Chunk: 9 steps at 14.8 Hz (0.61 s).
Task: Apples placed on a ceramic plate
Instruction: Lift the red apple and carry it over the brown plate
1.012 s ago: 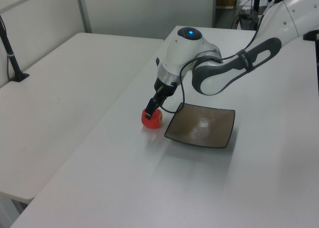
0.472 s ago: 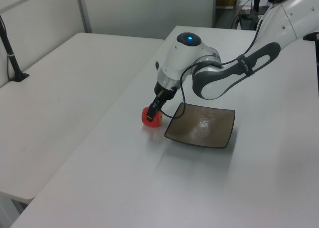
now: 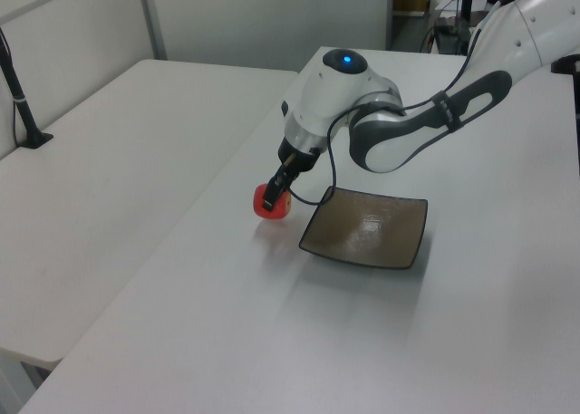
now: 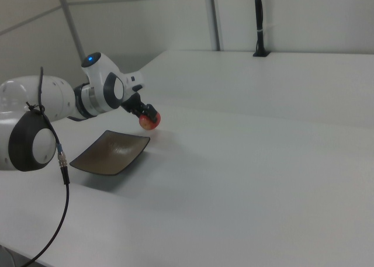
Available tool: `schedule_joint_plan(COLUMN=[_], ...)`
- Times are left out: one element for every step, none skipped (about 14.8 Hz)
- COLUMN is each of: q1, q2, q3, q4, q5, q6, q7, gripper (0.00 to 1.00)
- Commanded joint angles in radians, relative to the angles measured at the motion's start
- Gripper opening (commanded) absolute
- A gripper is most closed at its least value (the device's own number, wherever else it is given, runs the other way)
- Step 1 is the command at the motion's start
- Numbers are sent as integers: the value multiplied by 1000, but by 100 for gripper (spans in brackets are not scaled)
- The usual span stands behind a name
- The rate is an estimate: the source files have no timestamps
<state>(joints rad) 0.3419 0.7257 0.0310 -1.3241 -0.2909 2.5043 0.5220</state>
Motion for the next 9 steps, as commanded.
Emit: schedule_joint_plan(q1=[-17, -23, -24, -23, -20, -20, -18, -14, -9], q2=[-148, -205, -262, -300, -352, -386, -435, -481, -514], q3=[9, 17, 21, 23, 26, 33, 46, 50, 50], q4=[-122, -177, -234, -280, -346, -389, -453, -515, -561], q5=[-28, -28, -28, -28, -28, -27, -25, -25, -24], q6=[11, 11, 5, 5, 4, 2, 1, 1, 1], q7=[29, 26, 23, 20, 10, -2, -17, -31, -40], gripper=[48, 49, 52, 52, 52, 52, 52, 52, 53])
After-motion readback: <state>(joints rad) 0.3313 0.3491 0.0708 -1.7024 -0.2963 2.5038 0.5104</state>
